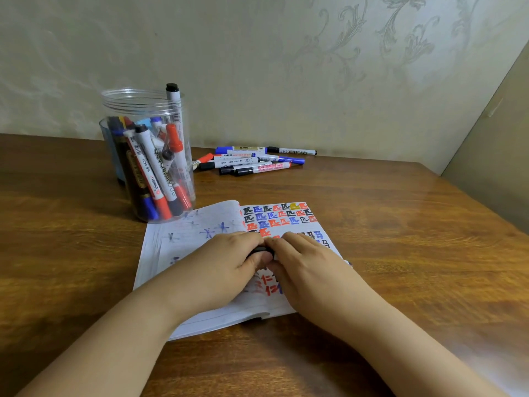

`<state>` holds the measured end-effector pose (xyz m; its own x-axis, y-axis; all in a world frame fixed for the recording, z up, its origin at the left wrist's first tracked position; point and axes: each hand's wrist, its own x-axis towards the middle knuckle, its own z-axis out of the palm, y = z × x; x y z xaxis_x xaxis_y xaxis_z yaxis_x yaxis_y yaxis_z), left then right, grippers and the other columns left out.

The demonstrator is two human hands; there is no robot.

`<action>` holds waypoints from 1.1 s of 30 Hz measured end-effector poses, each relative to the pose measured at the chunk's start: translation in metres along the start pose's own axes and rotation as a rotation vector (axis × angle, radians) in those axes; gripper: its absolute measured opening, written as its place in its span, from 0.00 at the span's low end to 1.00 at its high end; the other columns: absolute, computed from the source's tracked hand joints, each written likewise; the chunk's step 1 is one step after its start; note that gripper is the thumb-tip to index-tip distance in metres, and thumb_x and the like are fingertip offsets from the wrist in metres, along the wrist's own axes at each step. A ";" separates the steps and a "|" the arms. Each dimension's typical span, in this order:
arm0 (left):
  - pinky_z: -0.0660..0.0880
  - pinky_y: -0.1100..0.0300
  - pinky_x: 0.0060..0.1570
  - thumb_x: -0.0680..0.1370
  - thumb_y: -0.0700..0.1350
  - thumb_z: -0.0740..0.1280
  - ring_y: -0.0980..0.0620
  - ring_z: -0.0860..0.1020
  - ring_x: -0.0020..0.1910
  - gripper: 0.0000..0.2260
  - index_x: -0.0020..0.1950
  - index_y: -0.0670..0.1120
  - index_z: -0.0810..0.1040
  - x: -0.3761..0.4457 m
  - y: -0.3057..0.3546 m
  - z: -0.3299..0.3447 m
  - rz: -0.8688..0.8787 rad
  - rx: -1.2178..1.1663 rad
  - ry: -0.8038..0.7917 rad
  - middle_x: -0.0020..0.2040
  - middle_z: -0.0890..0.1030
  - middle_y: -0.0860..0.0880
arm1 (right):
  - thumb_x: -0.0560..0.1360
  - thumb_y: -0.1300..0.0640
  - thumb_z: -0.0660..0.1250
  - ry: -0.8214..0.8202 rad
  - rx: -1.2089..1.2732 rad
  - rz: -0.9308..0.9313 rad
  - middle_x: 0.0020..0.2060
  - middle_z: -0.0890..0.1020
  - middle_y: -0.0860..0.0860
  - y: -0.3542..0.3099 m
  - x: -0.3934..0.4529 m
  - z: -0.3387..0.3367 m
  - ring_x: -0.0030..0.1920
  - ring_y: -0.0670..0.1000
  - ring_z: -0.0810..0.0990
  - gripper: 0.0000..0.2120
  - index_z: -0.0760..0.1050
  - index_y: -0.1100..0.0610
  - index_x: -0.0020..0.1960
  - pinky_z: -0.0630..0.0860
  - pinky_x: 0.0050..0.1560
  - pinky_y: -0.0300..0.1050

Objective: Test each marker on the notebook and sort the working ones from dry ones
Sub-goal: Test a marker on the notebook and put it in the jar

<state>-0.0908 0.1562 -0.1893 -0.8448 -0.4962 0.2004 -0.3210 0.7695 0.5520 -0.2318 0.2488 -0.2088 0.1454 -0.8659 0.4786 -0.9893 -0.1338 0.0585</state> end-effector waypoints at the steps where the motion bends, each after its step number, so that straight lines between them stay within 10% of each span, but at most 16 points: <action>1: 0.68 0.70 0.43 0.79 0.50 0.58 0.61 0.73 0.45 0.08 0.52 0.50 0.74 0.000 -0.001 0.001 0.006 -0.003 -0.004 0.46 0.75 0.58 | 0.72 0.57 0.61 0.022 -0.034 -0.011 0.37 0.76 0.49 -0.001 0.001 -0.001 0.34 0.50 0.76 0.07 0.76 0.56 0.48 0.73 0.35 0.40; 11: 0.71 0.63 0.49 0.79 0.46 0.60 0.59 0.76 0.48 0.09 0.54 0.47 0.77 -0.001 -0.005 -0.002 0.005 -0.051 -0.075 0.50 0.81 0.53 | 0.64 0.60 0.73 0.006 -0.092 -0.107 0.30 0.75 0.51 -0.003 0.000 0.002 0.23 0.53 0.72 0.19 0.62 0.55 0.43 0.58 0.24 0.39; 17: 0.69 0.72 0.42 0.78 0.48 0.61 0.63 0.76 0.45 0.08 0.42 0.59 0.74 -0.003 -0.001 -0.006 -0.027 -0.076 -0.109 0.42 0.78 0.60 | 0.72 0.53 0.60 -0.105 -0.071 -0.066 0.28 0.77 0.49 0.006 0.000 -0.004 0.21 0.54 0.74 0.08 0.74 0.54 0.48 0.64 0.18 0.40; 23: 0.71 0.60 0.40 0.78 0.54 0.59 0.58 0.75 0.38 0.09 0.43 0.53 0.76 -0.002 0.000 -0.007 -0.121 -0.069 -0.041 0.38 0.79 0.53 | 0.79 0.43 0.54 -0.279 0.064 0.209 0.49 0.81 0.49 0.002 0.004 -0.023 0.47 0.53 0.80 0.23 0.55 0.49 0.71 0.69 0.38 0.45; 33: 0.66 0.76 0.45 0.72 0.48 0.70 0.63 0.70 0.49 0.09 0.52 0.53 0.81 -0.002 0.006 0.002 0.029 -0.069 0.253 0.46 0.71 0.59 | 0.75 0.56 0.66 -0.232 0.808 0.645 0.42 0.85 0.47 0.045 -0.012 -0.076 0.43 0.45 0.84 0.12 0.67 0.46 0.55 0.80 0.44 0.40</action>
<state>-0.0919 0.1629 -0.1884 -0.7165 -0.5655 0.4084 -0.2605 0.7600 0.5954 -0.2792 0.2902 -0.1455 -0.3205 -0.9468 0.0277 -0.5900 0.1766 -0.7879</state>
